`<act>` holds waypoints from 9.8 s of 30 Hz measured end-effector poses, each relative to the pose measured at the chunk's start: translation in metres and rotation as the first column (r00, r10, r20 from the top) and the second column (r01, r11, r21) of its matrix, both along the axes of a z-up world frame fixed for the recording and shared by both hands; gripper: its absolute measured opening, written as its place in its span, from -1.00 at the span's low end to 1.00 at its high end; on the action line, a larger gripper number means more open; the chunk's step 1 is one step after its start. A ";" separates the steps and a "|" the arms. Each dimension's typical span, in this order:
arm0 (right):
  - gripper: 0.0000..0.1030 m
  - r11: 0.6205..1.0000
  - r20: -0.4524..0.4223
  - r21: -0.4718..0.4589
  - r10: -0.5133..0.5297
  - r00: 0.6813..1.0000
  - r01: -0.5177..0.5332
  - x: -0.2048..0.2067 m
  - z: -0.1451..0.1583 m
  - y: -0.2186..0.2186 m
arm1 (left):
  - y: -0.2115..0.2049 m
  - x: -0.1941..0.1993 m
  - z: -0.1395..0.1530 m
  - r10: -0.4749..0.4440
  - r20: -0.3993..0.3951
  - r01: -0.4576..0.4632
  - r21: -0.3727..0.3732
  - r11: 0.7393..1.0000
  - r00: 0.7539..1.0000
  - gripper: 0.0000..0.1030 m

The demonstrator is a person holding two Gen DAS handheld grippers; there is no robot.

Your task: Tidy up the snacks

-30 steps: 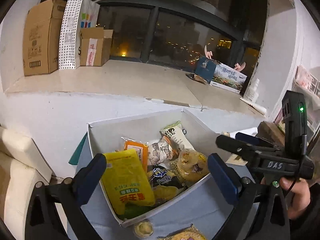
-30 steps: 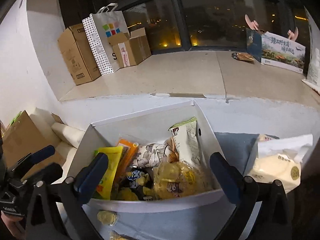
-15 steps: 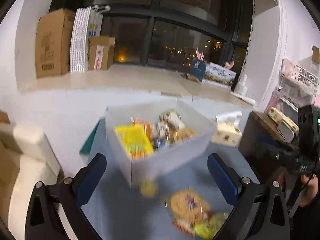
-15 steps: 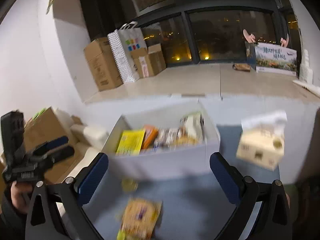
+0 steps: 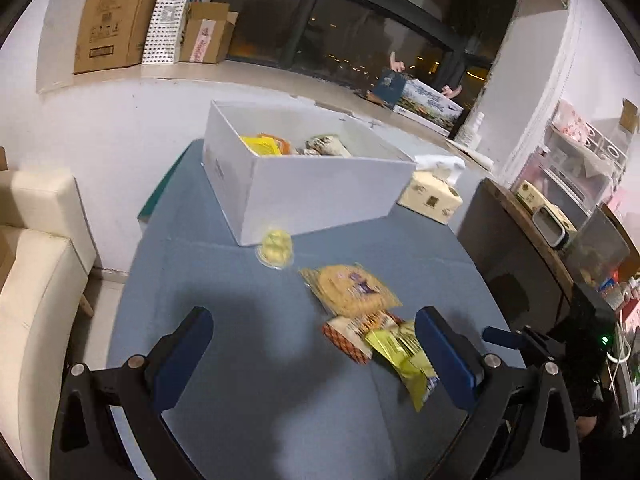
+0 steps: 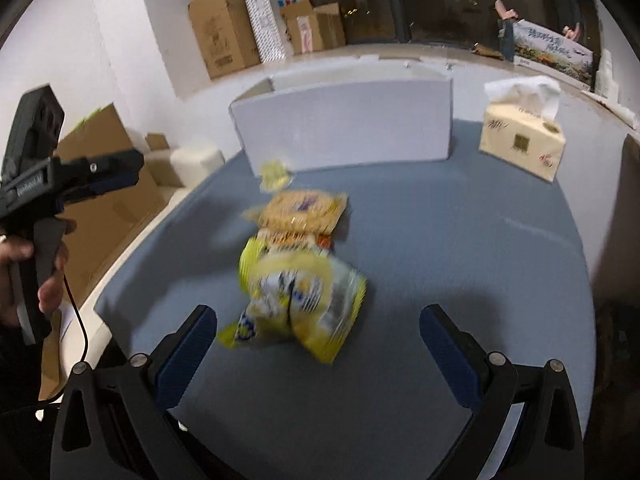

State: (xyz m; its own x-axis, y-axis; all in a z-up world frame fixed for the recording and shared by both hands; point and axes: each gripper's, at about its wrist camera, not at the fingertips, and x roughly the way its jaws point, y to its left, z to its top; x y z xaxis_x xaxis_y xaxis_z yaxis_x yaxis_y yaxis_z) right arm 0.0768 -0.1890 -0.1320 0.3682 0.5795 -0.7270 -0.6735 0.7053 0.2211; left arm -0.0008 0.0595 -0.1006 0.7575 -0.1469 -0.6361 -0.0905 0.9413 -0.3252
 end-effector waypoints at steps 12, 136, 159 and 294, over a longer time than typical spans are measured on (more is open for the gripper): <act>1.00 0.994 -0.072 -0.088 0.052 0.996 -0.059 0.014 -0.024 0.040 | -0.012 -0.027 -0.014 -0.013 -0.028 0.013 0.010 1.000 1.000 1.00; 0.25 0.983 0.045 -0.164 0.093 0.995 -0.084 0.039 -0.053 0.134 | 0.040 0.006 -0.031 0.147 -0.052 -0.147 0.010 0.989 0.988 1.00; 0.19 0.985 -0.024 0.087 -0.150 0.988 0.152 0.056 -0.012 -0.026 | -0.002 0.166 -0.087 0.413 -0.216 -0.393 0.131 0.910 0.885 0.87; 1.00 0.931 0.259 0.097 -0.364 0.895 0.351 0.010 0.127 -0.049 | -0.062 0.026 0.089 -0.022 0.089 0.003 0.215 0.977 0.996 1.00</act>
